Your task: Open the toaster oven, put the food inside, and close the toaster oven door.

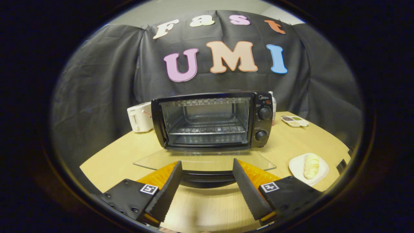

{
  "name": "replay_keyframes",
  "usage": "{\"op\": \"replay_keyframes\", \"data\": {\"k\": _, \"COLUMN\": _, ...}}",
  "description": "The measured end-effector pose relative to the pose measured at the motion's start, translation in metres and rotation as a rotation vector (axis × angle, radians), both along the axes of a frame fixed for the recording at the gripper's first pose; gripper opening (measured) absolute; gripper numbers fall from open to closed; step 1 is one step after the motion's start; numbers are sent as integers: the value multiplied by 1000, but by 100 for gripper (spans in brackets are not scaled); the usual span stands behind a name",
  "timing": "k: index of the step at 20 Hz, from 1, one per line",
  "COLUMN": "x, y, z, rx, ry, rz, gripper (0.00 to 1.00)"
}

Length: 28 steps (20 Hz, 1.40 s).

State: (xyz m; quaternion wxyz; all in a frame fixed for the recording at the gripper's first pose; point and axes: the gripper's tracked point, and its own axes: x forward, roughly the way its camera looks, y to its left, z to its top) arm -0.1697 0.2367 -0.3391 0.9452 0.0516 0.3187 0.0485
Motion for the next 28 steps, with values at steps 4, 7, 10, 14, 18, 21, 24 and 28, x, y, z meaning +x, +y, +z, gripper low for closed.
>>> {"op": "replay_keyframes", "data": {"k": 4, "x": -12, "y": 0, "z": -23, "rx": 9, "ry": 73, "rz": -4, "gripper": 99}}
{"op": "replay_keyframes", "data": {"k": 7, "x": -17, "y": -2, "z": -32, "rx": 0, "ry": 84, "rz": 0, "gripper": 99}}
{"op": "replay_keyframes", "data": {"k": 10, "x": -15, "y": -2, "z": -32, "rx": -2, "ry": 77, "rz": 8, "gripper": 99}}
{"op": "replay_keyframes", "data": {"k": 14, "x": 0, "y": -12, "z": -18, "rx": 50, "ry": 35, "rz": -26, "gripper": 99}}
{"op": "replay_keyframes", "data": {"k": 18, "x": 23, "y": -59, "z": -5, "rx": -21, "ry": -31, "rz": -102, "gripper": 99}}
{"op": "replay_keyframes", "data": {"k": 21, "x": 38, "y": -112, "z": -1, "rx": -101, "ry": -59, "rz": -196, "gripper": 98}}
{"op": "replay_keyframes", "data": {"k": 24, "x": 43, "y": -160, "z": 0, "rx": -163, "ry": -69, "rz": -285, "gripper": 98}}
{"op": "replay_keyframes", "data": {"k": 28, "x": 42, "y": -213, "z": -4, "rx": -245, "ry": -50, "rz": -379, "gripper": 98}}
